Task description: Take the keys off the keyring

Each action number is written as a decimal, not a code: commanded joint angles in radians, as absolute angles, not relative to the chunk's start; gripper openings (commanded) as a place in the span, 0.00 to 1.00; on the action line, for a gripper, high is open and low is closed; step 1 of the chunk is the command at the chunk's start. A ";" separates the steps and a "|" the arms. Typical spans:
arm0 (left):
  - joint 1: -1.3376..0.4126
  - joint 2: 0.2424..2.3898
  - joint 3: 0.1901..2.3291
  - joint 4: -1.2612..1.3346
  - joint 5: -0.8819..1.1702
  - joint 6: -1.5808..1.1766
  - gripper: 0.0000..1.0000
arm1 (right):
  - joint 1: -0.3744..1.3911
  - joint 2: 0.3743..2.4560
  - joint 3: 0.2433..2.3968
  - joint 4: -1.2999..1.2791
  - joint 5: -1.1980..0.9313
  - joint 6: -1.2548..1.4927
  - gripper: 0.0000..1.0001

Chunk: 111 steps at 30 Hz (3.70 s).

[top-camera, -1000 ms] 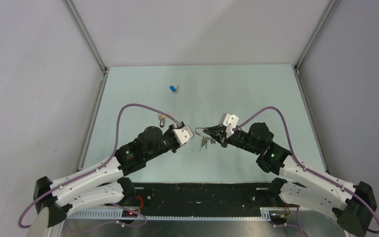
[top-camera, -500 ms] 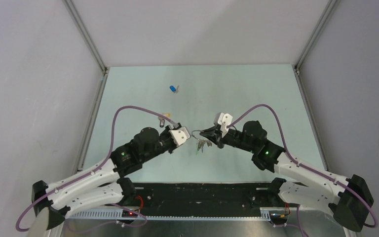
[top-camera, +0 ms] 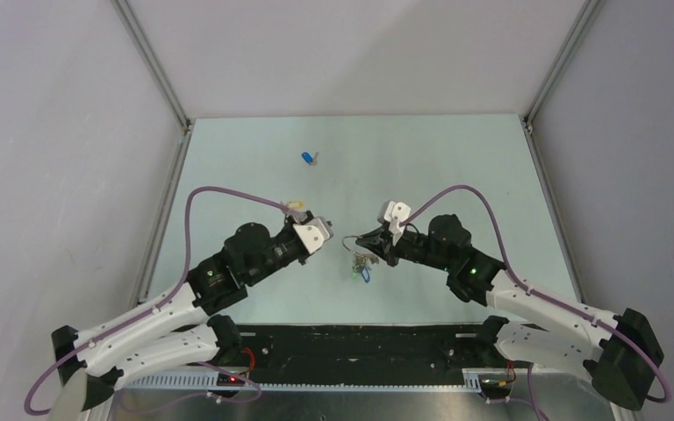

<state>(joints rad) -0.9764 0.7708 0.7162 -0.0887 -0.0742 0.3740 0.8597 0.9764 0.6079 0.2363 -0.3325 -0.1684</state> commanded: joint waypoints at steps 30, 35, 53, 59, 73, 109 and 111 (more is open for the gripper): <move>-0.967 0.928 0.540 0.290 0.142 0.274 0.58 | 0.834 0.720 0.643 0.322 -0.327 -0.183 0.00; -0.966 0.934 0.537 0.303 0.105 0.272 0.52 | 0.834 0.718 0.643 0.324 -0.337 -0.175 0.00; -0.966 0.963 0.540 0.318 0.073 0.273 0.44 | 0.834 0.726 0.643 0.327 -0.340 -0.169 0.00; -0.966 0.998 0.554 0.338 0.100 0.261 0.44 | 0.834 0.725 0.643 0.326 -0.340 -0.168 0.00; -0.966 1.063 0.566 0.412 0.126 0.234 0.45 | 0.834 0.719 0.643 0.319 -0.337 -0.168 0.00; -0.965 1.052 0.493 0.489 0.005 0.264 0.00 | 0.823 0.679 0.643 0.261 -0.285 -0.190 0.00; -0.966 1.037 0.496 0.469 0.005 0.273 0.00 | 0.822 0.682 0.643 0.252 -0.279 -0.187 0.00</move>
